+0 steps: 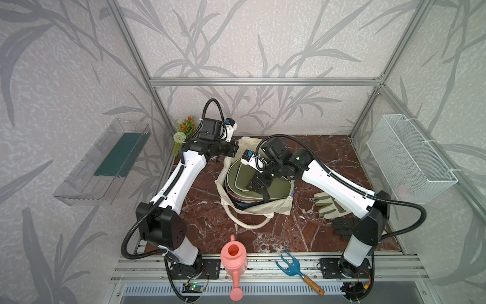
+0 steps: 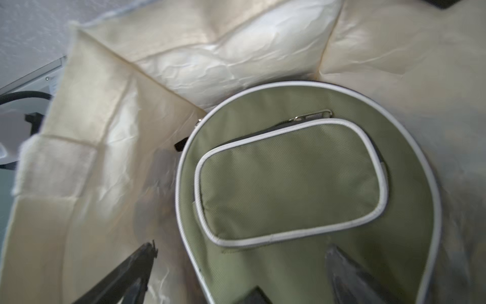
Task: Remove the ping pong set from the canvas bag
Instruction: Adjust the canvas bag at the center of the board, then pick up the ping pong set from the canvas bag.
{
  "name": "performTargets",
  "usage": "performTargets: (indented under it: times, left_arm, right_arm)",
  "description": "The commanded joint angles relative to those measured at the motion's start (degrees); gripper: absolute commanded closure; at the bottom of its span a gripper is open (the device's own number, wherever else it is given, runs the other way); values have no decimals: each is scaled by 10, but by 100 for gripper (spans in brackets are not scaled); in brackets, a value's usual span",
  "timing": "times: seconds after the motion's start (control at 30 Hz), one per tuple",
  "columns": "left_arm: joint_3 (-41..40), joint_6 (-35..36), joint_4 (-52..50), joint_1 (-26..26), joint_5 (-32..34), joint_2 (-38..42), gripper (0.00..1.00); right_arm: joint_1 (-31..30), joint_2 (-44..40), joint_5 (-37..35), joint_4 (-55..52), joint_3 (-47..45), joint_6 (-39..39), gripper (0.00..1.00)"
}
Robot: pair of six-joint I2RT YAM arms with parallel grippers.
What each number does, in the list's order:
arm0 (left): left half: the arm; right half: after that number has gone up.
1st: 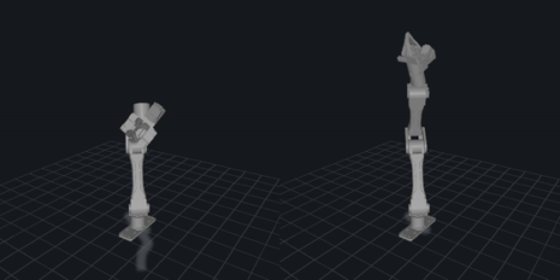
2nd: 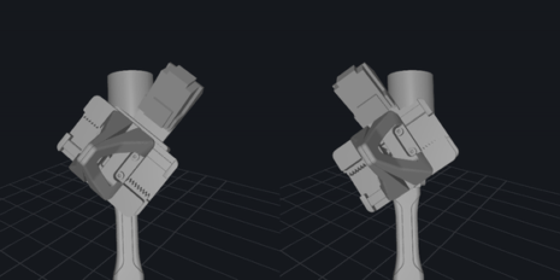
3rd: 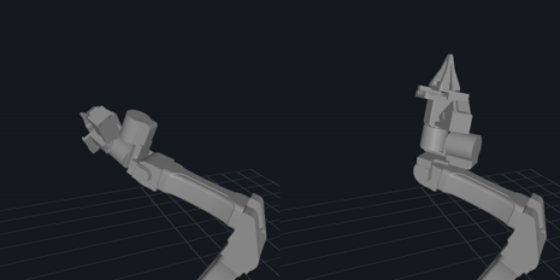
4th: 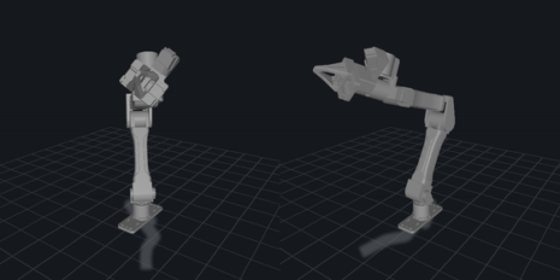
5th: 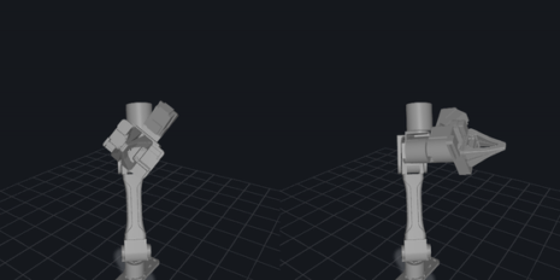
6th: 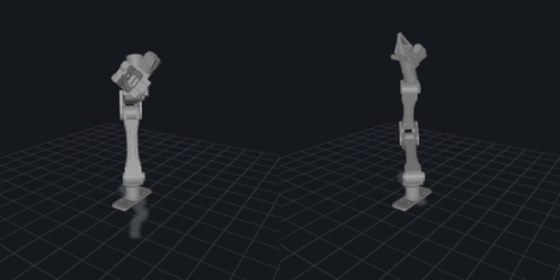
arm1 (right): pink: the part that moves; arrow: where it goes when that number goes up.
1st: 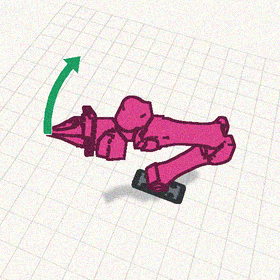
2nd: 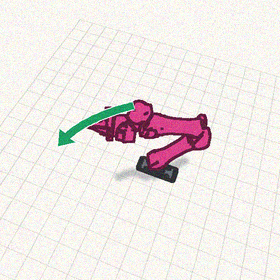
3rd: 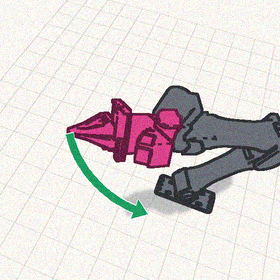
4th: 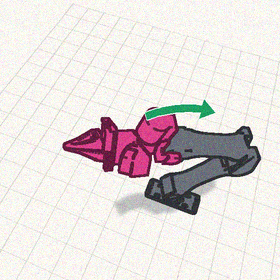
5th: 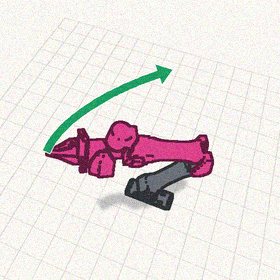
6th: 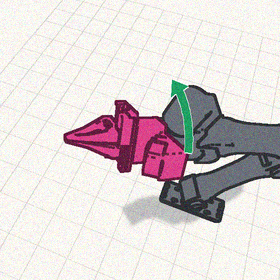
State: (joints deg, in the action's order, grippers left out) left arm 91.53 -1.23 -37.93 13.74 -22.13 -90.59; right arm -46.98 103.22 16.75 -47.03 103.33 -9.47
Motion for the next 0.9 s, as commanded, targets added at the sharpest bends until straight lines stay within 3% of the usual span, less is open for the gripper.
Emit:
performTargets:
  times: [0.0, 0.47, 0.53, 0.87]
  left_arm:
    - [-8, -11, 75, -3, -20, 47, 100]
    - [-26, 11, 79, -3, -45, 40, 100]
    - [-28, 14, 81, -3, -50, 40, 100]
    - [-37, 20, 88, -4, -57, 30, 100]
  right_arm:
    - [21, 21, -23, -22, 38, 31, 1]
    - [101, 35, -66, -14, 8, 26, 1]
    - [112, 38, -43, -4, -4, 28, 1]
    - [154, 81, 209, -10, -25, 16, 2]
